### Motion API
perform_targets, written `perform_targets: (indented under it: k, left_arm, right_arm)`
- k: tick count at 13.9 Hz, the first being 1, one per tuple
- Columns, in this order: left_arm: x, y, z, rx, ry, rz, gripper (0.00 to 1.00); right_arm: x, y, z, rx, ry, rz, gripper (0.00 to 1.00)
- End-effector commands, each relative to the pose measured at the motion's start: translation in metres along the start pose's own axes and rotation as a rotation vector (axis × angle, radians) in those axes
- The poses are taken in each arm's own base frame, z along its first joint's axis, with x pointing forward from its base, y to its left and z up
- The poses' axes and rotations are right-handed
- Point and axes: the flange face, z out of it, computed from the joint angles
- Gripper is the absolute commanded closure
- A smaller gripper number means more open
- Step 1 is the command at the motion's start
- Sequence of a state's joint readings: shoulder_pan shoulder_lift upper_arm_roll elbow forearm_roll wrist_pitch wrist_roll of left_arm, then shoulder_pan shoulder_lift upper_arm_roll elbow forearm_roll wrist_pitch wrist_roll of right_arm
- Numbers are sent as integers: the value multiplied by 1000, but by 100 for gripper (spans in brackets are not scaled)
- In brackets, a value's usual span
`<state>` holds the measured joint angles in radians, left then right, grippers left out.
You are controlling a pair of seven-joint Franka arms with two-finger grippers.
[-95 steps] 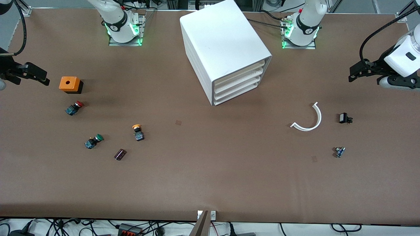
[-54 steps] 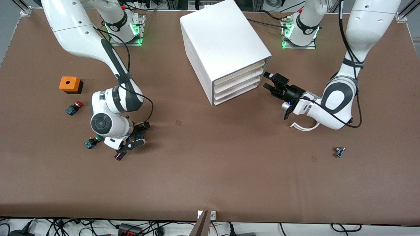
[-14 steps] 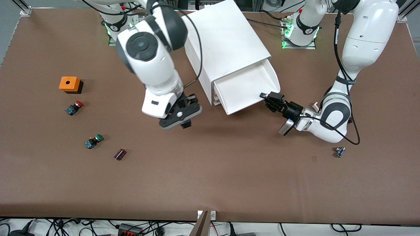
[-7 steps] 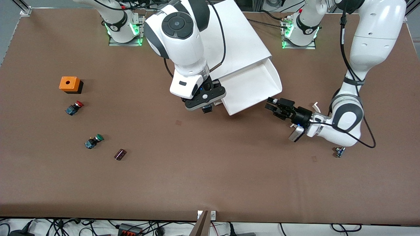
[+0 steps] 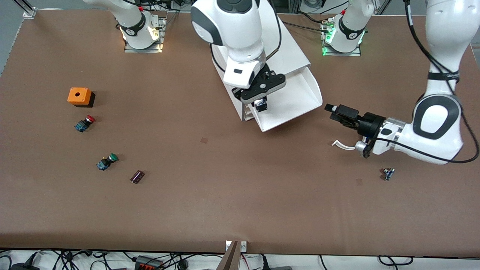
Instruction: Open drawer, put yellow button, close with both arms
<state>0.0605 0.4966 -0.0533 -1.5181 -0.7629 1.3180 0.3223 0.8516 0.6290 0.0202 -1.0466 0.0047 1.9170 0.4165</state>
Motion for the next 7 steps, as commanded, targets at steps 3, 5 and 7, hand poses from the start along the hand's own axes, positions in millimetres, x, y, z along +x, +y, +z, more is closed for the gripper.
perform_targets:
  k: [3,5,7]
  left_arm:
    - [-17,-2,-23,392,-11,-289,0]
    - [-13,-6,-31,558,56,-352,0]
    - [-13,-6,-37,646,121,-471,0]
  right_arm:
    - [5,-24,25,16,49,-11,100]
    - [2,-32,32,26,51,-16,100]
    - [-2,-42,43,54,38,27,100]
